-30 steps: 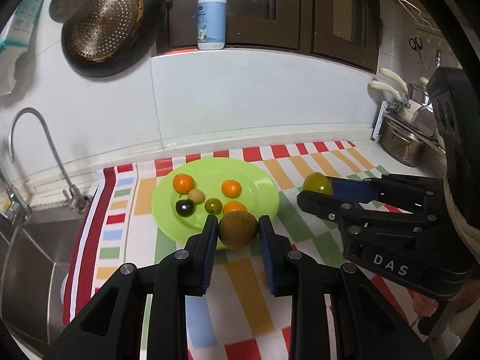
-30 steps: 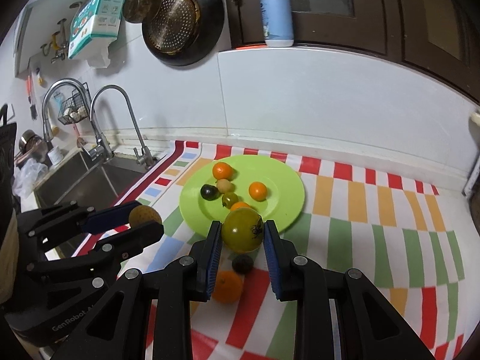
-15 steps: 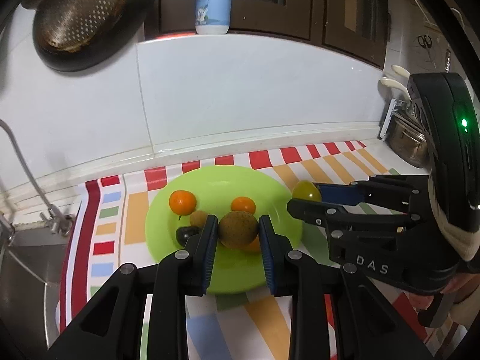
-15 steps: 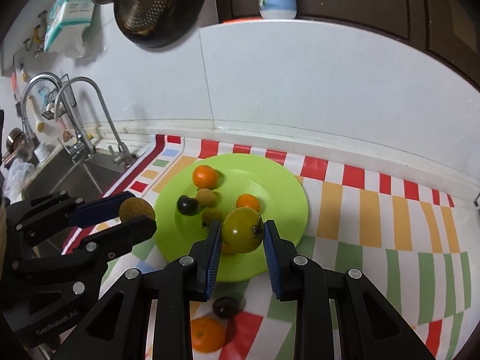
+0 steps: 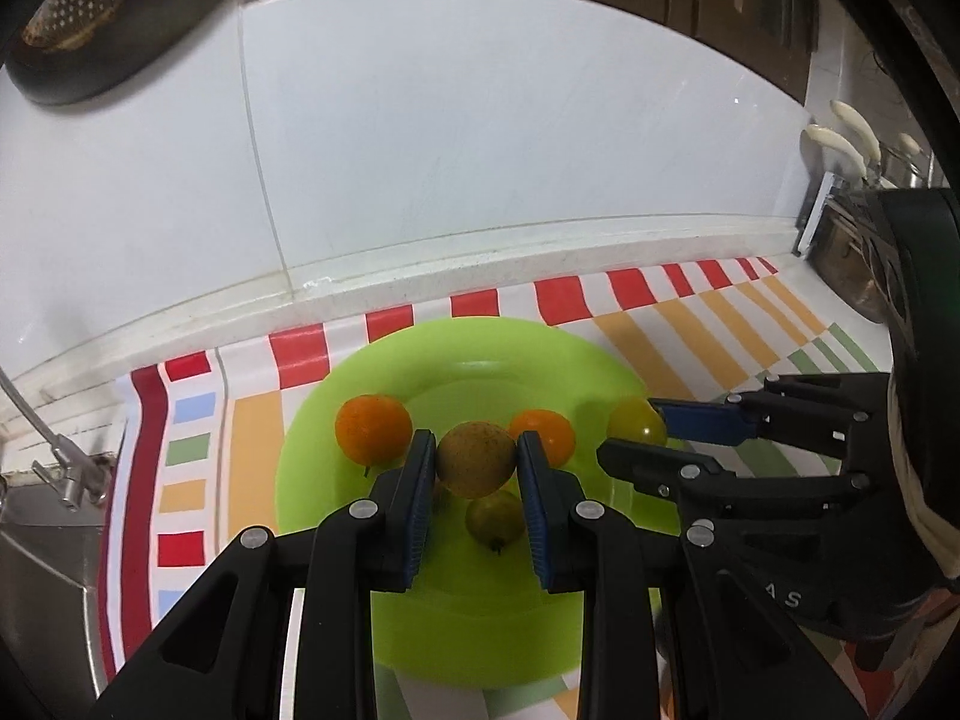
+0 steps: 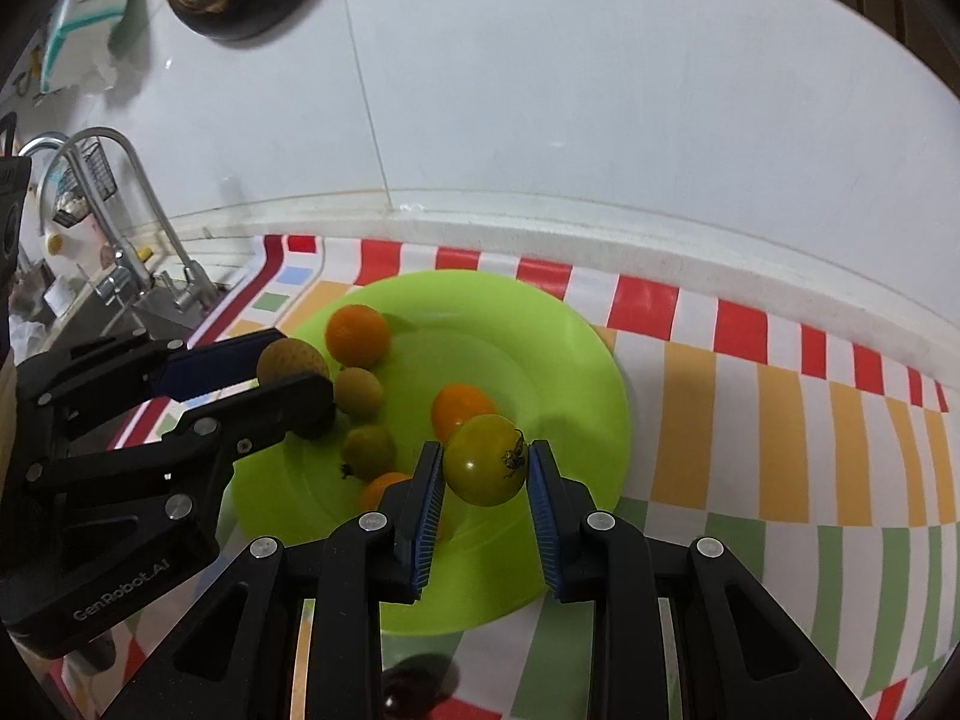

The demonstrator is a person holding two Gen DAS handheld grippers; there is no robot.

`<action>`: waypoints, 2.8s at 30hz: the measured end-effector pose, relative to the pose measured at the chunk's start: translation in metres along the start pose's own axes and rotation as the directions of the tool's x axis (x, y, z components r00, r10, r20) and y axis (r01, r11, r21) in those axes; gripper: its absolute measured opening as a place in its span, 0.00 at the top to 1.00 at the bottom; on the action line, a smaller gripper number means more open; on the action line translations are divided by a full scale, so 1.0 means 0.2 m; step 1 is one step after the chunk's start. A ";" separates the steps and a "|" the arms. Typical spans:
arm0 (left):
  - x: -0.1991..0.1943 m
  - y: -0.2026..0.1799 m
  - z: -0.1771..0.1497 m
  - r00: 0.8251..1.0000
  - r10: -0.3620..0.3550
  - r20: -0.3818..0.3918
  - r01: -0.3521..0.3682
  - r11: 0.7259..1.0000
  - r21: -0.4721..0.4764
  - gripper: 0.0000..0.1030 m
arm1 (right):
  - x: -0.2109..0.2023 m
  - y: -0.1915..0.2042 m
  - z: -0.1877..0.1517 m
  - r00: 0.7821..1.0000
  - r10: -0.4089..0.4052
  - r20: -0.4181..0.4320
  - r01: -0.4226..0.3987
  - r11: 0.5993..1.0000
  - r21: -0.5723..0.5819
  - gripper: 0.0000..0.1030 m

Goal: Organize fruits
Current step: 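Carry both fruits over the green plate and open both grippers, then move the left gripper to the large orange while the right approaches the dark plum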

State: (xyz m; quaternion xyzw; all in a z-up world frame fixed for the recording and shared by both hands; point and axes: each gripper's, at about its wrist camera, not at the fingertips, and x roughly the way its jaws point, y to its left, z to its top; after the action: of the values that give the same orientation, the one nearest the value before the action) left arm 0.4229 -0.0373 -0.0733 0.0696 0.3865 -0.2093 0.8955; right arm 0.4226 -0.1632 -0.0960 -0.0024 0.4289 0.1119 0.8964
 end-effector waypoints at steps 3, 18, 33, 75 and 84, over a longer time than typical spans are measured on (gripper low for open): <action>0.04 0.00 0.01 1.000 -0.002 -0.008 0.002 1.000 0.010 0.73 | 0.04 -0.01 0.00 1.000 0.001 -0.013 -0.001 1.000 0.005 0.72; -0.15 0.03 -0.03 0.994 0.108 0.017 -0.108 0.994 -0.020 0.63 | -0.06 0.02 -0.01 0.999 -0.009 0.032 0.010 1.000 -0.029 0.65; -0.55 -0.13 -0.19 0.990 0.117 0.084 -0.116 0.993 -0.014 0.48 | -0.51 0.13 -0.20 0.988 0.014 0.153 -0.006 0.999 -0.054 0.65; -0.19 -0.52 -0.53 0.994 -0.027 -0.103 0.034 0.997 0.070 0.60 | -0.48 -0.19 -0.75 0.995 -0.094 -0.029 0.096 0.992 0.085 0.65; -0.28 -0.47 -0.51 0.998 -0.007 -0.069 0.009 1.000 0.027 0.61 | -0.46 -0.15 -0.72 0.998 -0.052 -0.033 0.054 0.996 0.070 0.65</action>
State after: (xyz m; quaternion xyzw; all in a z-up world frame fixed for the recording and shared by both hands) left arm 0.2811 -0.0745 -0.0990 0.0876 0.4143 -0.2159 0.8798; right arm 0.2619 -0.2253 -0.1199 0.0163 0.4464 0.0726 0.8917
